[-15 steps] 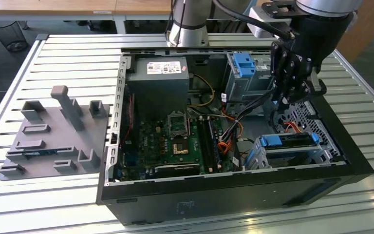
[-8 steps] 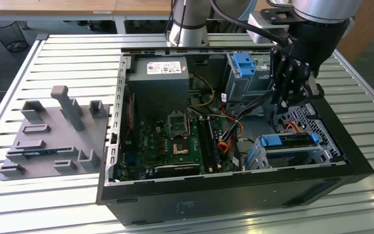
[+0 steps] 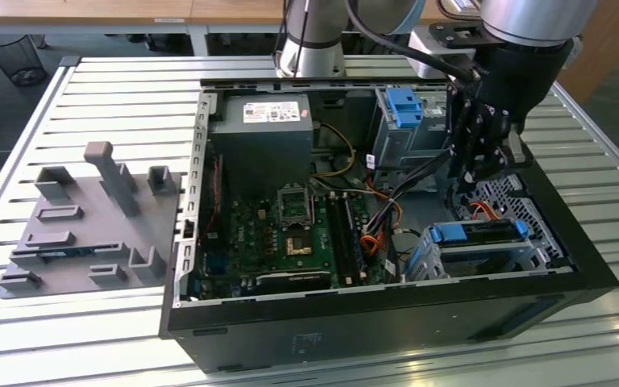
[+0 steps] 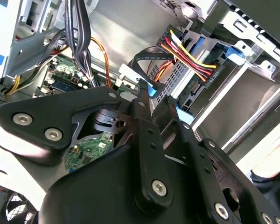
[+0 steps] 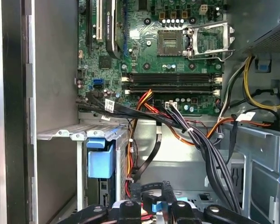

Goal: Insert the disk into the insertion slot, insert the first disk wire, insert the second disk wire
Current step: 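Insert the second disk wire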

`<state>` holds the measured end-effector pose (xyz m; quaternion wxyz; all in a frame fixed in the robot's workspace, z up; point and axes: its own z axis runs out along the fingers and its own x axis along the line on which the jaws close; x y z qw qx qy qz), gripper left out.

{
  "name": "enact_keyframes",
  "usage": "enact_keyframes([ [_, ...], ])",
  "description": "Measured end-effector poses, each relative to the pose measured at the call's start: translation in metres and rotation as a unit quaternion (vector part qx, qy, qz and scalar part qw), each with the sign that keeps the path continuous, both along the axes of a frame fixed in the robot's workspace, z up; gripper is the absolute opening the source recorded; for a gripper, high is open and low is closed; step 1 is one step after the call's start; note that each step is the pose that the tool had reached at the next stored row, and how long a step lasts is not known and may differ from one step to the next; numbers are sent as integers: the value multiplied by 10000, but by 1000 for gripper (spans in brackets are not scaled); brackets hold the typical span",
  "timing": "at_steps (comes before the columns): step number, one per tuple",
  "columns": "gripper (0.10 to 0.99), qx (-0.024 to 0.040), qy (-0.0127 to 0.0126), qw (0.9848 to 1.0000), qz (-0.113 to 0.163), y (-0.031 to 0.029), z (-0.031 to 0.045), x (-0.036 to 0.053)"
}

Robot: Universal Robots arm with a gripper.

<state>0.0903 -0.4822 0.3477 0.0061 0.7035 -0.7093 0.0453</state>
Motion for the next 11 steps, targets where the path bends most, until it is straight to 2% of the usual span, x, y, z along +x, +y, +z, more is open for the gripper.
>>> enact_keyframes([
  [6,298,-86,0,10000,-23,15,-23,8],
  [7,231,-94,0,10000,-26,17,-26,9],
  [8,231,-98,0,9999,-29,19,-29,11],
  [9,169,-99,0,9999,-31,21,-32,12],
  [11,169,-100,0,9999,-34,23,-35,14],
])
